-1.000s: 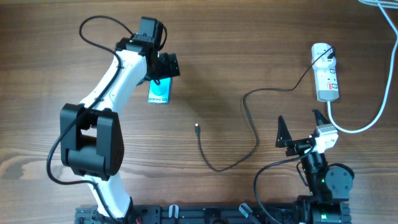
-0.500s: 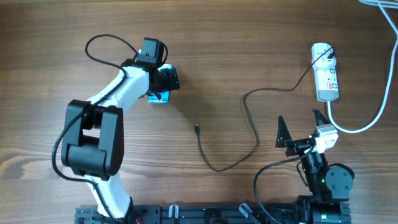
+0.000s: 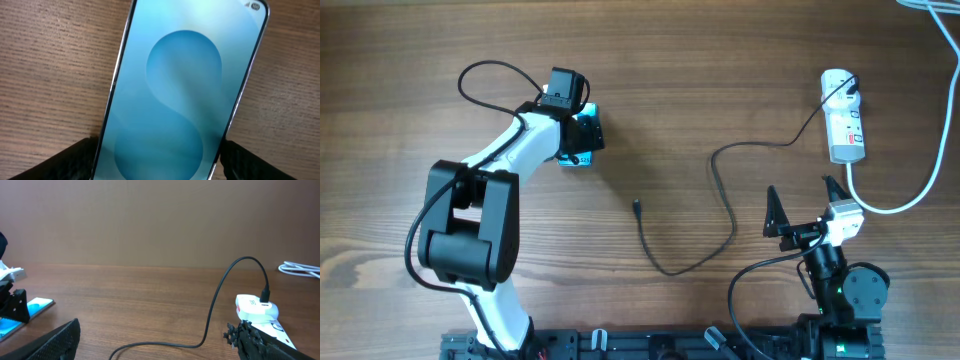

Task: Plug charger to phone and switch on socket
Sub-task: 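Move the left gripper over the Galaxy S25 phone and lower, then close the left gripper on the phone's top edge and lift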

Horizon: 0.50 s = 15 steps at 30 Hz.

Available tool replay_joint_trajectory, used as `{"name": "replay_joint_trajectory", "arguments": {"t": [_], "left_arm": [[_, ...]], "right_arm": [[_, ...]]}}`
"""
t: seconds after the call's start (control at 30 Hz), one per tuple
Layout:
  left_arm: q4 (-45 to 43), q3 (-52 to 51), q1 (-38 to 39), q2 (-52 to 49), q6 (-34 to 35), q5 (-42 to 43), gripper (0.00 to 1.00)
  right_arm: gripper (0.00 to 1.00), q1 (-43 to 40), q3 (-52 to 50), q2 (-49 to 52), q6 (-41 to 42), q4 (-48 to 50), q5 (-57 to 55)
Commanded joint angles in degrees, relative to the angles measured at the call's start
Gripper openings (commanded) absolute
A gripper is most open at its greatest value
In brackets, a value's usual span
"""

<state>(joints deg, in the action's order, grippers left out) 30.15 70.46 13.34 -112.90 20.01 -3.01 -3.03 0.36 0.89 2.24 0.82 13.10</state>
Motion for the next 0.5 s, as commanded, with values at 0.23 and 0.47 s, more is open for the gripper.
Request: {"name": "replay_joint_trajectory", "arguments": {"t": [0.23,0.47], "left_arm": [[8.24,-2.05,0.04,-0.37,0.0,5.35,0.79],[18.53,-2.05,0.07,-0.37,0.04,6.45,0.79]], "right_arm": [[1.0,0.24,-0.07,-0.61,-0.63,0.17,0.48],[1.0,0.24,-0.07,-0.61,-0.66,0.17,0.48]]}}
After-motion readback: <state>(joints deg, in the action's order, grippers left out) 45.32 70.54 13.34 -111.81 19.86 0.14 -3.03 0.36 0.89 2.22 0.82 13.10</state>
